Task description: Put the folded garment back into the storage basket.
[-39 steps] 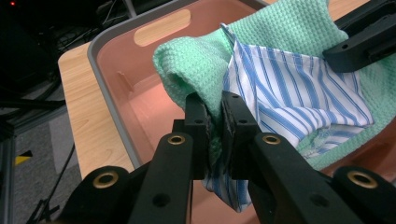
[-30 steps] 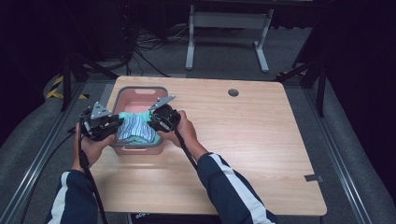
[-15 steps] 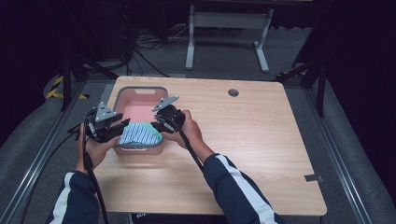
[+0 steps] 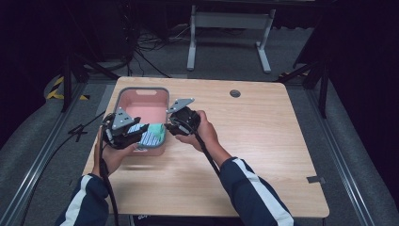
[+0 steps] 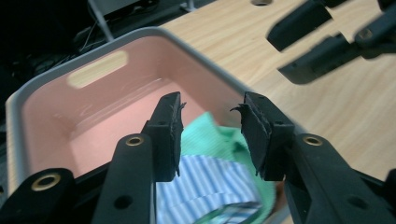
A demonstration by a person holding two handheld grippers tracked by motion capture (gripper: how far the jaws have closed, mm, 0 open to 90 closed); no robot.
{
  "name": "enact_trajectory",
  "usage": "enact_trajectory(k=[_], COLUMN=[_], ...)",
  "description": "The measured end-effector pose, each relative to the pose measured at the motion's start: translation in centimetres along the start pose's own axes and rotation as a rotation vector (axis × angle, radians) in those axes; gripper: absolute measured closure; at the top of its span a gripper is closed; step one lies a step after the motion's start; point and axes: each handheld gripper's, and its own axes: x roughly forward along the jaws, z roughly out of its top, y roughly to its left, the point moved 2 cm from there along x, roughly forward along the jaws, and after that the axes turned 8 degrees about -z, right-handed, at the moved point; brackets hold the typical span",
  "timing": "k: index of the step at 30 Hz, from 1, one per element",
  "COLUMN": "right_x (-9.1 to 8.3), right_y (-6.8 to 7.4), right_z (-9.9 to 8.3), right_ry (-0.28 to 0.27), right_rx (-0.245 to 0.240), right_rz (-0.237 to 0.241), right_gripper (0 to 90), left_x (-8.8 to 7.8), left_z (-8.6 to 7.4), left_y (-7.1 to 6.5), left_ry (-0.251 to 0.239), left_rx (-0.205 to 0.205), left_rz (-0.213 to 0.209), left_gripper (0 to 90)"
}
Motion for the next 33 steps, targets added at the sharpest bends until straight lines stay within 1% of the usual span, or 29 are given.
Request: enact_trajectory(k=[1, 3, 4, 5, 8, 9, 10, 11, 12, 13, 14, 17, 20, 22, 25, 27, 29, 31, 32, 33], right_x=[-0.3, -0.8, -1.0, -1.4, -2.0, -2.0, -2.3, -2.6, -2.8, -3.0, -3.1, -3.6, -4.0, -4.3, -4.8, -5.1, -5.6, -5.8, -6.0, -6.5], right_y=[-0.2, -0.4, -0.6, -0.7, -0.9, -0.9, -0.9, -0.9, -1.1, -1.1, -1.2, -1.6, -2.0, -2.2, -2.5, -2.8, -3.1, -3.2, -3.3, -3.4], right_z=[-0.2, -0.5, -0.6, -0.8, -1.4, -1.4, -1.6, -1.8, -2.1, -2.2, -2.5, -3.3, -4.2, -4.8, -5.7, -6.2, -6.7, -7.0, -7.2, -7.6], right_ry=[0.002, 0.002, 0.004, 0.003, 0.012, 0.012, 0.014, 0.017, 0.024, 0.027, 0.030, 0.051, 0.068, 0.078, 0.093, 0.097, 0.101, 0.105, 0.106, 0.111], right_rx=[-0.001, -0.007, -0.011, -0.015, -0.030, -0.030, -0.034, -0.024, -0.038, -0.040, -0.044, -0.048, -0.059, -0.068, -0.067, -0.067, -0.065, -0.066, -0.068, -0.068], right_rz=[-0.003, -0.011, -0.015, -0.021, -0.038, -0.038, -0.039, -0.044, -0.046, -0.050, -0.059, -0.076, -0.086, -0.105, -0.117, -0.125, -0.134, -0.136, -0.140, -0.147], right_gripper=[59.3, 58.9, 58.6, 58.2, 56.4, 56.4, 55.8, 54.8, 54.0, 53.0, 52.1, 49.8, 48.2, 47.9, 46.5, 46.0, 45.4, 45.1, 44.5, 44.2], left_x=[0.1, 0.3, 0.5, 0.5, 0.8, 0.8, 1.0, 1.1, 1.2, 1.3, 1.4, 1.7, 2.2, 2.6, 3.3, 3.8, 4.2, 4.3, 4.7, 4.9], left_z=[0.1, 0.2, 0.3, 0.4, 0.6, 0.6, 0.7, 0.8, 0.9, 1.0, 1.2, 1.6, 1.8, 1.8, 1.9, 2.0, 2.0, 2.0, 1.9, 1.9], left_y=[-0.3, -1.0, -1.4, -1.6, -2.5, -2.5, -3.0, -3.3, -3.6, -3.9, -4.4, -5.4, -6.2, -6.7, -7.4, -7.8, -8.3, -8.4, -8.8, -9.0], left_ry=[0.001, 0.006, -0.002, 0.003, 0.000, 0.000, -0.002, -0.004, -0.009, -0.014, -0.013, 0.002, 0.011, 0.022, 0.036, 0.048, 0.053, 0.055, 0.064, 0.074], left_rx=[0.003, 0.027, 0.030, 0.040, 0.051, 0.051, 0.066, 0.072, 0.076, 0.075, 0.089, 0.133, 0.154, 0.170, 0.185, 0.199, 0.199, 0.208, 0.208, 0.219], left_rz=[-0.005, -0.009, -0.017, -0.016, -0.039, -0.039, -0.044, -0.044, -0.048, -0.054, -0.060, -0.079, -0.109, -0.117, -0.122, -0.132, -0.144, -0.153, -0.169, -0.169], left_gripper=[58.0, 56.4, 55.3, 54.9, 51.9, 50.8, 50.8, 49.2, 47.7, 47.0, 46.2, 44.1, 43.5, 42.6, 39.9, 38.1, 36.1, 34.4, 34.4, 33.7])
